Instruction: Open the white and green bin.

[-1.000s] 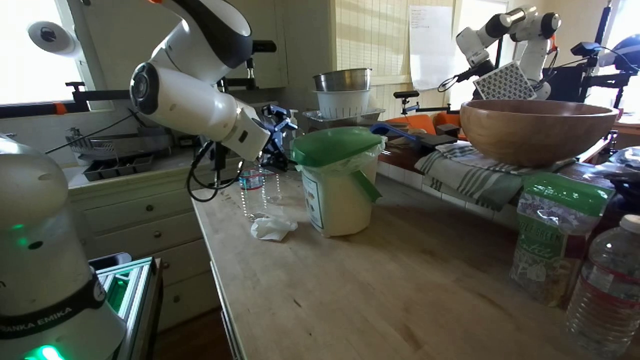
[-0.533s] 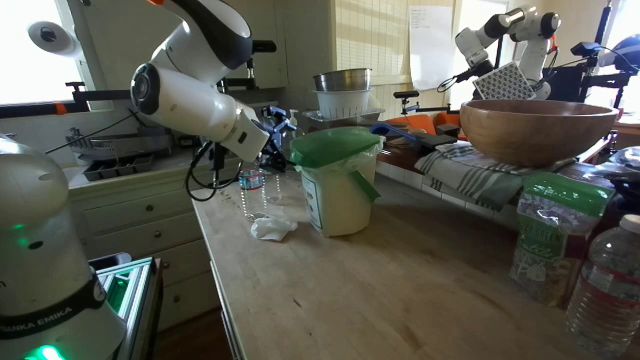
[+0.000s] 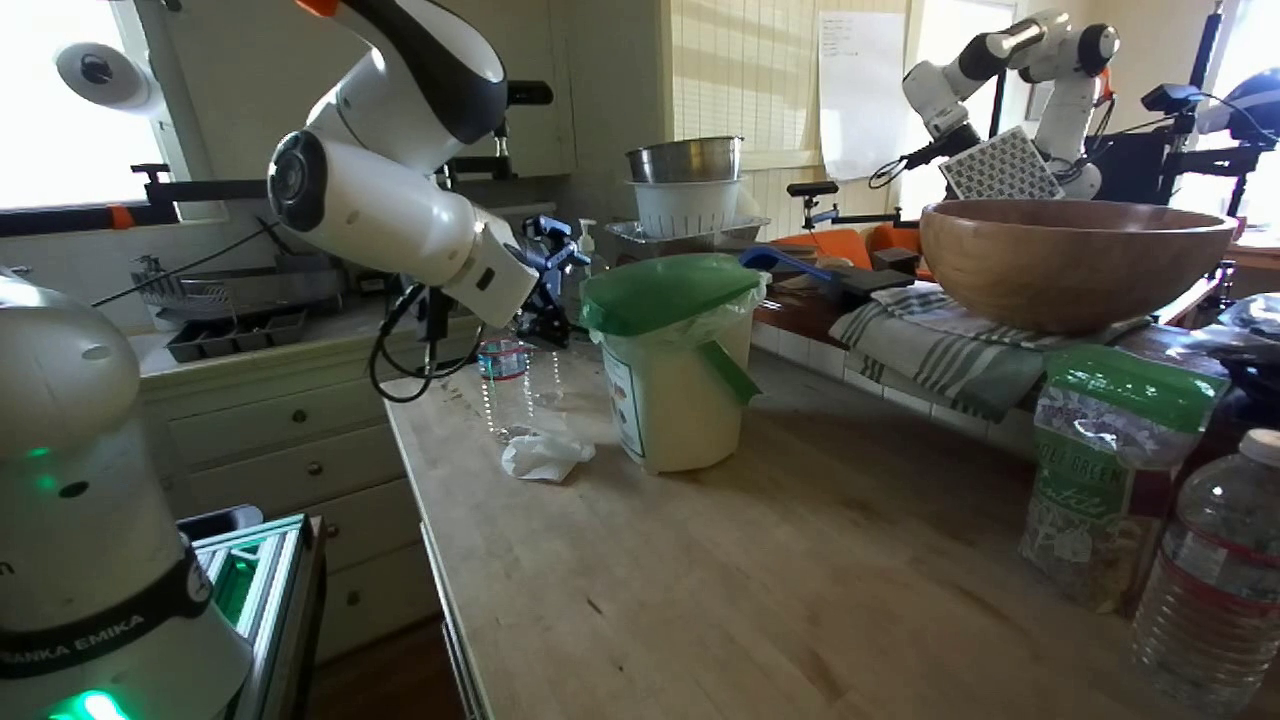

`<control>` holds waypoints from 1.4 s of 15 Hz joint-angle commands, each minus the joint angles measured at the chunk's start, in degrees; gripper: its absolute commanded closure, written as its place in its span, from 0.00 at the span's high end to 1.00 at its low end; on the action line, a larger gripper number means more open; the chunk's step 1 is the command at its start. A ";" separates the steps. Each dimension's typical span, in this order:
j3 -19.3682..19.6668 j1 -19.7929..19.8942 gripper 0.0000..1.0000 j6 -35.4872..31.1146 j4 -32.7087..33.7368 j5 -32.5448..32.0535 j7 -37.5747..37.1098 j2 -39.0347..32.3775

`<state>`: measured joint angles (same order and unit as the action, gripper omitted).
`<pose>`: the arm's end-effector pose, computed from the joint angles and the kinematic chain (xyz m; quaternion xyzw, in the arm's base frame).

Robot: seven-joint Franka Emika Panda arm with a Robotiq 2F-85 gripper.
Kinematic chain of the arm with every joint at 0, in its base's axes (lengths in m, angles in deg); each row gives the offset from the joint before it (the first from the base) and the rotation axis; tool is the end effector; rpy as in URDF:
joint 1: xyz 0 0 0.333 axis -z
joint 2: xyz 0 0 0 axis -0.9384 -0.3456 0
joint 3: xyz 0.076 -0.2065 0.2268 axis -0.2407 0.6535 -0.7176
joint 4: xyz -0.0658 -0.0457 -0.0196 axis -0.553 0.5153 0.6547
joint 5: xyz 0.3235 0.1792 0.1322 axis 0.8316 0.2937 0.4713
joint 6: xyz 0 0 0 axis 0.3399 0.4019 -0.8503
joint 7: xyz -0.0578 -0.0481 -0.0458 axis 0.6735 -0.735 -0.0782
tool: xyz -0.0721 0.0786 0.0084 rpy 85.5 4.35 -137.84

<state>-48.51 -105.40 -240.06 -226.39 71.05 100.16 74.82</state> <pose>0.3480 0.0463 0.3626 -0.8018 0.2925 -0.3104 0.4185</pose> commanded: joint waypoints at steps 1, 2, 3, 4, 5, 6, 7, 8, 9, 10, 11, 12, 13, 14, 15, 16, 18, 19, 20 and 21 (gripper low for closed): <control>-0.11 -0.07 1.00 1.20 0.48 1.09 0.06 -0.84; -0.17 -0.01 1.00 1.31 0.55 1.16 0.13 -0.82; -0.27 -0.11 1.00 1.36 0.55 1.16 0.05 -0.67; -0.38 -0.20 1.00 1.20 0.56 1.15 -0.06 -0.56; -0.44 -0.30 1.00 1.11 0.53 1.16 -0.21 -0.48; -0.56 -0.38 1.00 0.98 0.44 1.23 -0.35 -0.29; -0.74 -0.42 1.00 0.85 0.37 1.35 -0.39 -0.05; -0.88 -0.50 1.00 0.70 0.31 1.36 -0.37 0.12; -1.03 -0.59 1.00 0.59 0.24 1.38 -0.39 0.32; -1.27 -0.61 1.00 0.41 0.21 1.47 -0.37 0.48; -1.61 -0.67 1.00 0.07 0.09 1.60 -0.37 0.79; -1.84 -0.76 1.00 -0.17 0.06 1.61 -0.46 0.89; -2.03 -0.90 1.00 -0.46 0.04 1.57 -0.80 0.89; -2.13 -1.06 1.00 -0.69 0.08 1.47 -1.26 0.71; -2.17 -1.28 1.00 -0.74 0.08 1.27 -1.82 0.56; -2.21 -1.45 1.00 -0.52 0.03 1.29 -2.23 0.58; -2.51 -1.05 1.00 0.20 0.15 2.17 -2.15 0.62; -2.56 -0.99 1.00 0.48 0.15 2.36 -2.35 0.59; -2.73 -0.81 1.00 0.61 0.20 2.78 -2.25 0.52; -2.89 -0.74 1.00 0.66 0.23 3.14 -2.19 0.37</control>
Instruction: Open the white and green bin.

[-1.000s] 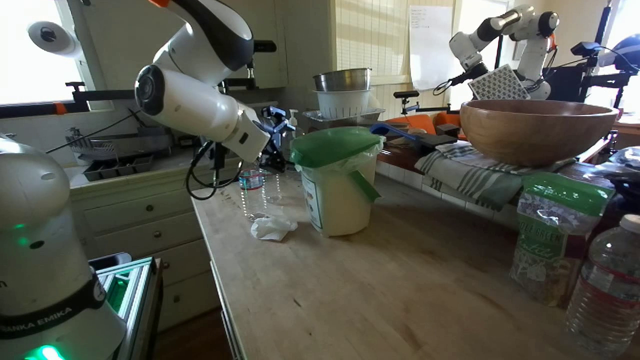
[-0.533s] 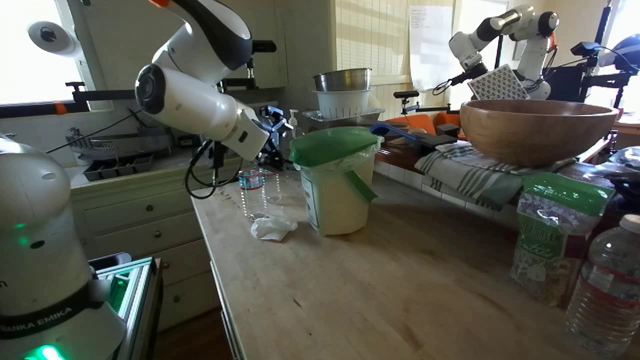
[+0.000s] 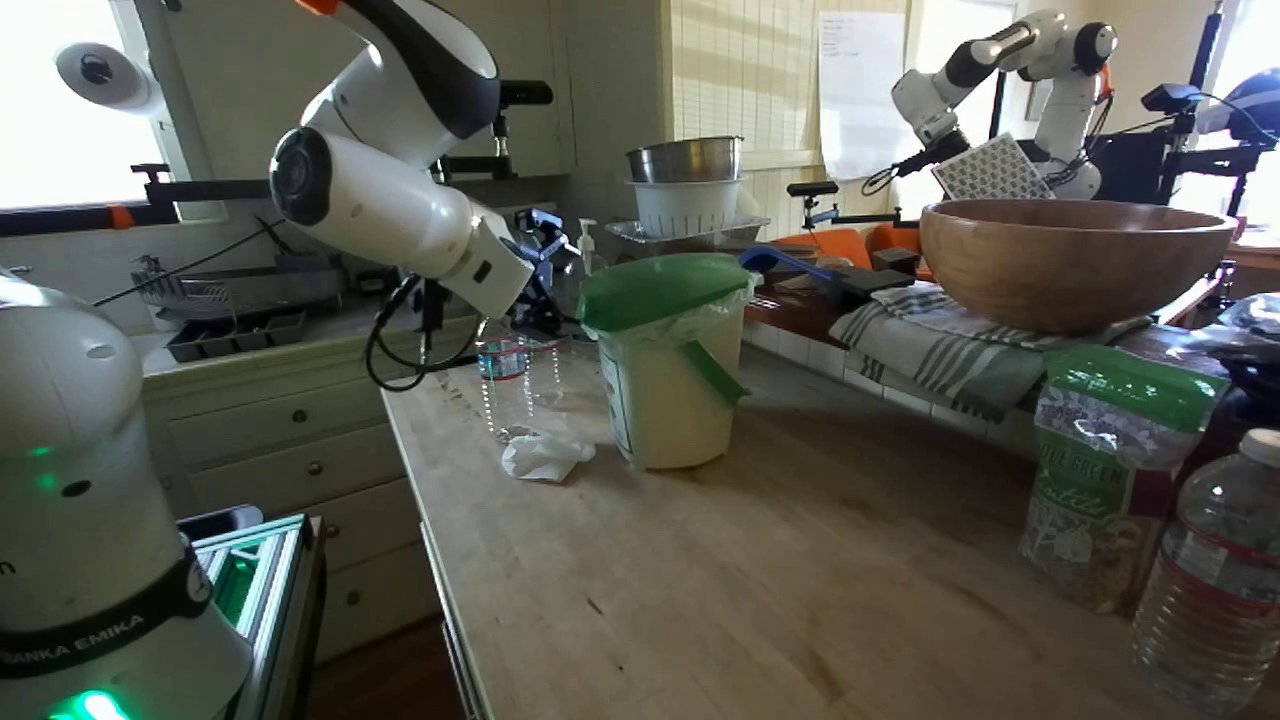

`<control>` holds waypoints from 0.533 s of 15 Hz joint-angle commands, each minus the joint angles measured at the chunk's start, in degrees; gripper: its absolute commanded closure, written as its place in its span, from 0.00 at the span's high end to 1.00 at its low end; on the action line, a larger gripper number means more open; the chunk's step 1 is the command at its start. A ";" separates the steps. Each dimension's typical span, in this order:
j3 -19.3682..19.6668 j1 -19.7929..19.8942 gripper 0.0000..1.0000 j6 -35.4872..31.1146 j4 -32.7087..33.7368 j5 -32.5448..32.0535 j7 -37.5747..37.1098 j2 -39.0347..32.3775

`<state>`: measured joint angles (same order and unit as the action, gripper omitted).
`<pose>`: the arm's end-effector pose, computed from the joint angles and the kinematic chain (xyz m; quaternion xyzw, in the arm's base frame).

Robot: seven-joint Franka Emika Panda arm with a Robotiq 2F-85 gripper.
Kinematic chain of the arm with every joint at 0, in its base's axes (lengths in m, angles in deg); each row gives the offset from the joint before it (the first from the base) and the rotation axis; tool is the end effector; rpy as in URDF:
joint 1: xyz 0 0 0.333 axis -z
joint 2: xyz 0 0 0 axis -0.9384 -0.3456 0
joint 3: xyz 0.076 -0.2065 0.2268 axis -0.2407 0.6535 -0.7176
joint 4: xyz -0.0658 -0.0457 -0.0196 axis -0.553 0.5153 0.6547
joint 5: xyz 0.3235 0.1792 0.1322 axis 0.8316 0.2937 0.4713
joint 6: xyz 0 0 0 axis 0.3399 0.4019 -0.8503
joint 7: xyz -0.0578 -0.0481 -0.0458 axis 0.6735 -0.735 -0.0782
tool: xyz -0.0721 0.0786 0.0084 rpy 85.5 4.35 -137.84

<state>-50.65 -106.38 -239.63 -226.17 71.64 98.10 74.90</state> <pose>0.3460 0.0651 0.3677 -0.8010 0.2848 -0.2997 0.4330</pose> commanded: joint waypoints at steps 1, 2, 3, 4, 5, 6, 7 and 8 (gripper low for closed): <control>-0.88 0.34 1.00 0.23 0.05 2.94 -0.01 0.23; -0.95 0.47 1.00 0.29 0.09 3.27 0.12 0.22; -1.11 0.66 1.00 0.31 0.09 3.65 0.36 0.38; -1.27 0.76 1.00 0.22 0.13 3.92 0.48 0.47; -1.41 0.81 1.00 0.18 0.10 4.16 0.56 0.65; -1.62 0.91 1.00 0.14 0.09 4.40 0.70 0.81; -1.85 0.99 1.00 0.04 0.07 4.60 0.74 0.97; -2.20 1.15 1.00 -0.07 0.06 4.84 0.85 1.15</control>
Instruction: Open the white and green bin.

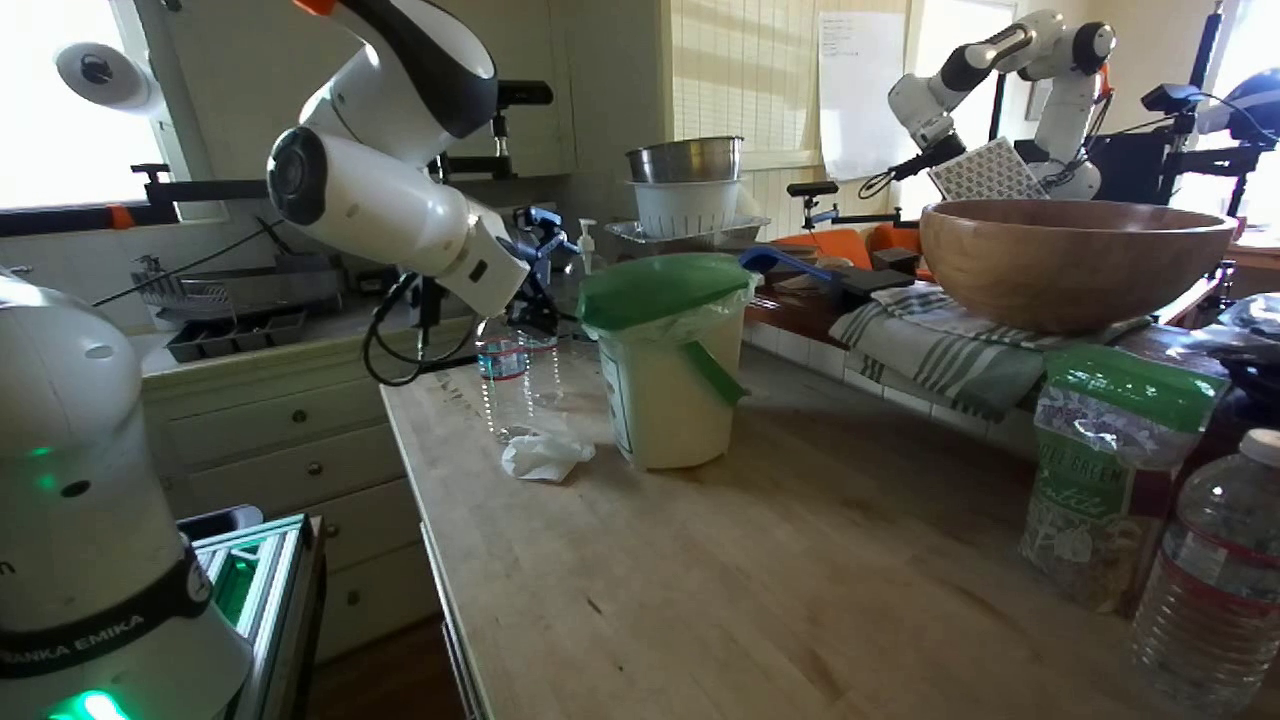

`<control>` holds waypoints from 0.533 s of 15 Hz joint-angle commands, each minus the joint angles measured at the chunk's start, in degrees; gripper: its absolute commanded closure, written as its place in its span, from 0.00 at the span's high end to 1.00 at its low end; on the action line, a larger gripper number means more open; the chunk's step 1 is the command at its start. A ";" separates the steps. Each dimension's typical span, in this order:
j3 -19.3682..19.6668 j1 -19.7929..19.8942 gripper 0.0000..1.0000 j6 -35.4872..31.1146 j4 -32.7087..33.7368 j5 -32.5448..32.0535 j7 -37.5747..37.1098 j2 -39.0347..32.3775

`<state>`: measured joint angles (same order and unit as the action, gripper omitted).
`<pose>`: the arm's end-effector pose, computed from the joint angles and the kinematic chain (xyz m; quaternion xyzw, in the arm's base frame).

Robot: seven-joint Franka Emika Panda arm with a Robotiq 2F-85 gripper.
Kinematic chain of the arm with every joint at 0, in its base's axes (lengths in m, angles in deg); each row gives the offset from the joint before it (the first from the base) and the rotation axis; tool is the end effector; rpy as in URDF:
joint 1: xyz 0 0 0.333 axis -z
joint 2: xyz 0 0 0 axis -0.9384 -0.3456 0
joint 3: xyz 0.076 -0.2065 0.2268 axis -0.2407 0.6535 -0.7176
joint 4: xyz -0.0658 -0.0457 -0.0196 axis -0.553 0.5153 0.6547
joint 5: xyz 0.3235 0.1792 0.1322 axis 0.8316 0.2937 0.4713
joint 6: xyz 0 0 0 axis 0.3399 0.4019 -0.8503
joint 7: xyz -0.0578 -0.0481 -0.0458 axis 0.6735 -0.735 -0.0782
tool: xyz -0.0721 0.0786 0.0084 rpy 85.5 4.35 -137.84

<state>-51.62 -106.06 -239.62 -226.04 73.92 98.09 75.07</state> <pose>0.3440 0.0698 0.3697 -0.7942 0.2955 -0.2974 0.4398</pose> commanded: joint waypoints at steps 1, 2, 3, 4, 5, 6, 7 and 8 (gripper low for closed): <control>-1.51 0.90 1.00 -0.17 -0.14 2.77 0.91 1.24; -1.86 1.13 1.00 -0.26 -0.12 3.16 1.12 1.46; -2.16 1.28 1.00 -0.31 -0.11 3.40 1.18 1.65; -2.53 1.67 1.00 -0.40 -0.03 3.84 1.40 1.84; -2.91 2.18 1.00 -0.42 0.10 4.31 1.67 2.03; -3.37 2.77 1.00 -0.45 0.20 4.85 1.94 2.30; -3.90 3.40 1.00 -0.59 0.29 5.40 2.19 2.63; -4.52 4.20 1.00 -0.55 0.31 6.02 2.66 3.07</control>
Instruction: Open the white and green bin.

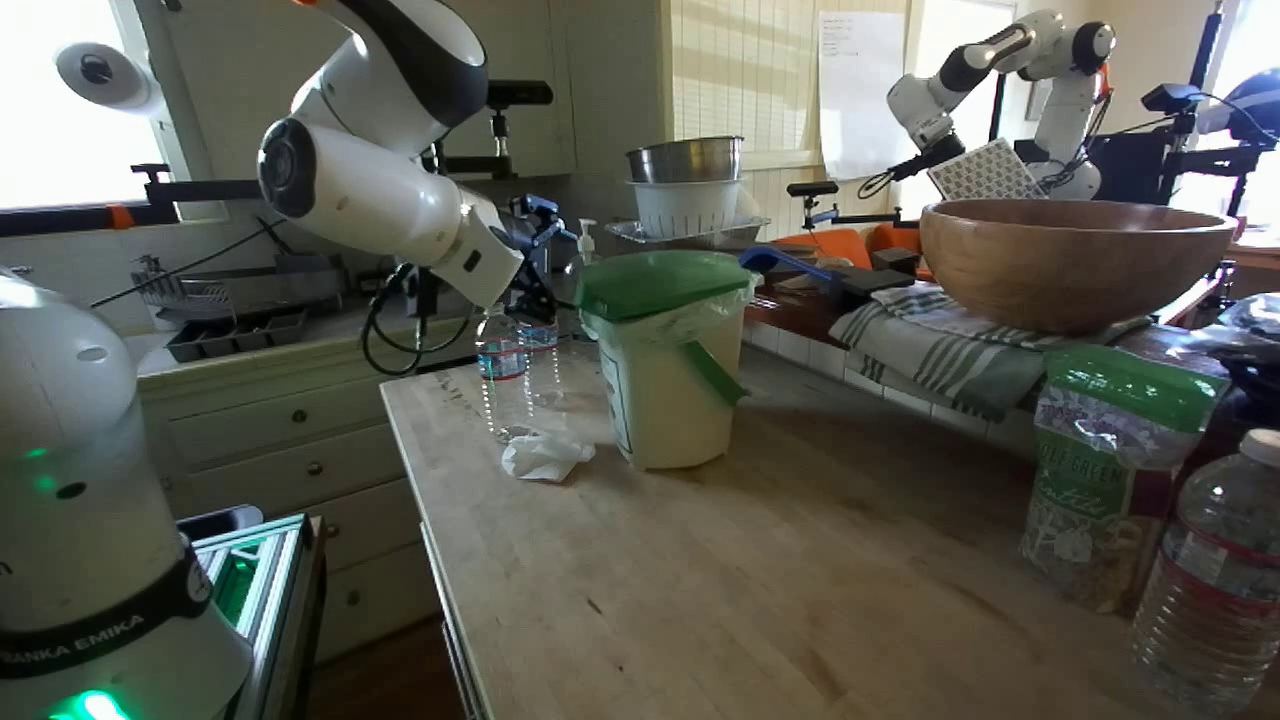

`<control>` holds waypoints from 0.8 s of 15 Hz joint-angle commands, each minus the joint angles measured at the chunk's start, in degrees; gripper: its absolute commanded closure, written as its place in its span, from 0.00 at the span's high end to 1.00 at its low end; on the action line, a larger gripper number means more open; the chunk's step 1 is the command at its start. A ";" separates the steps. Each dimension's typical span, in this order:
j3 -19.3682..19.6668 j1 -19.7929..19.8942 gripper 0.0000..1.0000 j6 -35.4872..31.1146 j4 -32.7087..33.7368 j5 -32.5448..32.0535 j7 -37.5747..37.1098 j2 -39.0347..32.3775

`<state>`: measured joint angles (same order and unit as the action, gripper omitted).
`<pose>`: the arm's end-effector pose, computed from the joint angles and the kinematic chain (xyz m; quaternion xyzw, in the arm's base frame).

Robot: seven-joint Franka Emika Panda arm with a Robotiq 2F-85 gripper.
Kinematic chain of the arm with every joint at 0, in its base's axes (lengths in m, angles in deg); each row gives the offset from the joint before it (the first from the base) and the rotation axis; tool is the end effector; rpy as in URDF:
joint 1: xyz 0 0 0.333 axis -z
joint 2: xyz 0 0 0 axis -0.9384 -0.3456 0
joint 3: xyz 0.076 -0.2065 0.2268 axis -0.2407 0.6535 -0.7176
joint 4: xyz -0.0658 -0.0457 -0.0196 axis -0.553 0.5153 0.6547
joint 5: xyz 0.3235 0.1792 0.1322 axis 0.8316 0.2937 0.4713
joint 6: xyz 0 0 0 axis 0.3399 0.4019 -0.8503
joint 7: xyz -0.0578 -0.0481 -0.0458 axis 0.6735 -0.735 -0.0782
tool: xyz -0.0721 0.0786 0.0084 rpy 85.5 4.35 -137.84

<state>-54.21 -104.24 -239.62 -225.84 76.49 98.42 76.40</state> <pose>0.3412 0.0741 0.3806 -0.7830 0.3010 -0.3065 0.4498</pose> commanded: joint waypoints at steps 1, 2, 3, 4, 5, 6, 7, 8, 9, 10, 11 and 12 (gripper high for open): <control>-2.75 3.43 1.00 -0.70 0.24 4.42 2.93 2.14; -3.44 4.22 1.00 -0.83 0.35 5.08 3.31 2.43; -4.16 5.24 1.00 -0.68 0.39 5.85 3.95 2.72; -4.85 6.14 1.00 -0.55 0.40 6.48 4.44 3.05; -5.56 6.96 1.00 -0.63 0.49 7.14 4.85 3.31; -6.09 7.90 1.00 -0.38 0.58 7.72 5.26 3.47; -6.59 8.57 1.00 -0.31 0.65 8.12 5.42 3.62; -7.12 9.37 1.00 -0.23 0.82 8.47 5.67 3.84; -7.65 10.11 1.00 -0.19 1.03 8.79 5.88 3.89; -8.08 10.79 1.00 -0.18 1.36 8.90 6.03 3.83; -8.62 11.43 1.00 -0.18 1.65 9.10 6.18 3.93; -8.88 11.69 1.00 -0.03 1.83 8.85 6.09 4.02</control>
<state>-61.44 -94.53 -239.62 -224.63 82.98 102.67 79.86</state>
